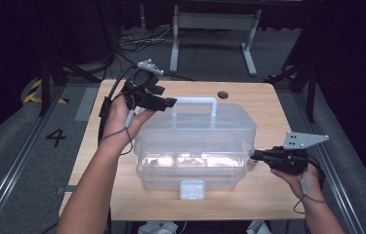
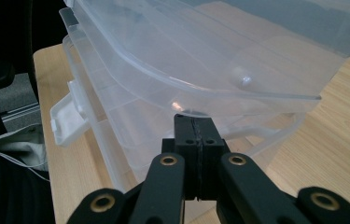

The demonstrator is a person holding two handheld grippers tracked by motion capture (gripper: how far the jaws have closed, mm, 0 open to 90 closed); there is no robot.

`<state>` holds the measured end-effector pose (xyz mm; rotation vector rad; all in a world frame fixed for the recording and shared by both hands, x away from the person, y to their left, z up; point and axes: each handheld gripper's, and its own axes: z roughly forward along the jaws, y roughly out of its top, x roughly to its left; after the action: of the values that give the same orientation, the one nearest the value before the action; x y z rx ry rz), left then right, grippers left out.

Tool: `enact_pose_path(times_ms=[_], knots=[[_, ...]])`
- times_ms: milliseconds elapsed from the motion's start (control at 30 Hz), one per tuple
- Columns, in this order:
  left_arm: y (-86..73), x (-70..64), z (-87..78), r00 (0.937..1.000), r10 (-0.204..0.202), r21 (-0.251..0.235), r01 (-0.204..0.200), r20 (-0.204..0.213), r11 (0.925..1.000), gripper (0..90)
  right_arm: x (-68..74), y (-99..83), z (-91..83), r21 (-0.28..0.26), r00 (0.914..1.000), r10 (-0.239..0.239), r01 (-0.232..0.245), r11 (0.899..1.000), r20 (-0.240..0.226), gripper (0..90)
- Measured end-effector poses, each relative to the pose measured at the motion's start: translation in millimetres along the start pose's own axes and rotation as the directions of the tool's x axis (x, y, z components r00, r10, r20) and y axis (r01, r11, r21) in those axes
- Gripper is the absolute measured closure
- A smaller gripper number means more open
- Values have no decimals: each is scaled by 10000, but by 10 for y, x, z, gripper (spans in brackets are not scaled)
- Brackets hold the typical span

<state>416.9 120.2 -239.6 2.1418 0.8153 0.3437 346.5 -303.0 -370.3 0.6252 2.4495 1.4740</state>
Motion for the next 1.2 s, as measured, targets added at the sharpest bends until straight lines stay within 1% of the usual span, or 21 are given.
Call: enact_pose_path(times_ms=[100, 133, 167, 233, 267, 300, 367, 433, 467, 500, 533, 567, 633, 700, 833, 867, 933, 967, 1033, 1167, 1200], knots=[[-60, 0, -102, 9998, -13, -292, 7, -198, 9996, 453, 0, 29, 6, -43, 10000, -49, 49, 10000, 33, 900], [-60, 0, -102, 9998, -13, -292, 7, -198, 9996, 459, 0, 29, 6, -43, 10000, -49, 49, 10000, 33, 900], [-83, 0, -147, 9997, 18, -376, -28, -257, 9993, 459, -5, 52, 13, -91, 10000, -94, 95, 9999, 31, 900], [-139, -6, -251, 9996, -108, -578, 93, -263, 9983, 475, -1, 72, 21, -109, 9999, -139, 140, 9998, 79, 900], [-139, -6, -251, 9996, -108, -578, 93, -263, 9983, 483, 0, 84, 26, -135, 9998, -151, 152, 9998, 88, 900], [-192, -12, -346, 9994, -255, -870, 234, -235, 9959, 503, 1, 98, 29, -145, 9998, -144, 145, 9998, 106, 900], [-234, -19, -412, 9993, -291, -947, 266, -251, 9952, 524, -1, 118, 32, -171, 9998, -137, 140, 9998, 173, 900], [-284, -23, -473, 9991, -306, -1043, 274, -296, 9942, 572, -4, 140, 32, -200, 9996, -132, 137, 9997, 249, 900], [-284, -23, -473, 9991, -306, -1043, 274, -296, 9942, 585, -4, 140, 32, -200, 9996, -132, 137, 9997, 249, 900], [-323, -23, -516, 9989, -367, -1121, 332, -290, 9931, 585, -6, 151, 32, -220, 9994, -148, 154, 9996, 302, 900], [-349, -24, -545, 9988, -395, -1155, 360, -287, 9927, 608, -9, 165, 31, -257, 9992, -144, 154, 9996, 367, 900], [-382, -21, -578, 9986, -383, -1244, 333, -375, 9917, 621, -11, 174, 30, -272, 9991, -119, 130, 9995, 406, 900], [-438, -19, -632, 9984, -447, -1317, 397, -351, 9905, 630, -18, 194, 30, -316, 9988, -104, 120, 9994, 483, 900], [-463, -17, -649, 9984, -427, -1396, 372, -363, 9895, 631, -22, 207, 31, -333, 9986, -113, 130, 9994, 518, 900], [-578, -20, -720, 9984, -485, -1443, 436, -303, 9886, 654, -30, 272, 49, -429, 9972, -175, 206, 9989, 723, 900], [-578, -20, -720, 9984, -485, -1443, 436, -303, 9886, 654, -30, 272, 49, -429, 9972, -175, 206, 9989, 723, 900], [-615, -11, -739, 9976, -594, -1325, 543, -348, 9897, 652, -35, 300, 55, -467, 9965, -204, 242, 9986, 808, 900], [-657, -10, -762, 9972, -636, -1314, 581, -382, 9896, 658, -41, 327, 56, -499, 9952, -259, 307, 9983, 942, 900], [-697, -8, -782, 9970, -698, -1283, 650, -336, 9896, 678, -54, 349, 56, -551, 9947, -249, 305, 9980, 997, 900], [-778, 0, -787, 9956, -890, -1311, 845, -291, 9878, 703, -72, 381, 58, -632, 9940, -175, 244, 9977, 1082, 900], [-816, 0, -787, 9950, -942, -1417, 885, -340, 9859, 719, -76, 388, 60, -662, 9937, -168, 243, 9975, 1108, 900]])
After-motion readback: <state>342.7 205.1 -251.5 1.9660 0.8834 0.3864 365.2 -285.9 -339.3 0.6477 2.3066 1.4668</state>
